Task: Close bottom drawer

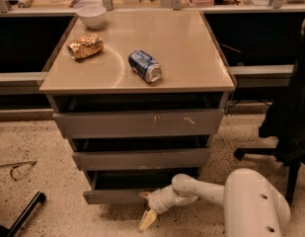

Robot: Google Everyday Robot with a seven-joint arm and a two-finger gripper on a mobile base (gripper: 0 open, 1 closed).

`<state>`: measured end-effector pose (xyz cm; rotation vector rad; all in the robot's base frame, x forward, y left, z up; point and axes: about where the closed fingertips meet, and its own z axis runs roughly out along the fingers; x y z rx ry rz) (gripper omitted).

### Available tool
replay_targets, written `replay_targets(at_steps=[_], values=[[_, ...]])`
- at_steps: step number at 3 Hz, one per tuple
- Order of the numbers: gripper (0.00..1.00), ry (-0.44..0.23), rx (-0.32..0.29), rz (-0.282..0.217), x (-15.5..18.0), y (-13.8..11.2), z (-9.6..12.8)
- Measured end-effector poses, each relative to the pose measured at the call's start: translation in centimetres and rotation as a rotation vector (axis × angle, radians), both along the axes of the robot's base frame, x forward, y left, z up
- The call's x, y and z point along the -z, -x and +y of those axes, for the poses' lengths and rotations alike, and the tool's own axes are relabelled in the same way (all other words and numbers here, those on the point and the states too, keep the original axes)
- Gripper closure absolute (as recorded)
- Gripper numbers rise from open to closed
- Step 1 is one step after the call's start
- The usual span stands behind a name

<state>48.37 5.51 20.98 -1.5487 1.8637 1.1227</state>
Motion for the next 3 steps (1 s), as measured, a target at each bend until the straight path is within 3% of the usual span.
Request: replay_targets(at_steps=[2,3], values=[[0.00,-0.009,0.006,-0.096,-1.7,-4.0,1.8],[0.00,-0.008,0.007,-0.097,-1.7,-4.0,1.8]])
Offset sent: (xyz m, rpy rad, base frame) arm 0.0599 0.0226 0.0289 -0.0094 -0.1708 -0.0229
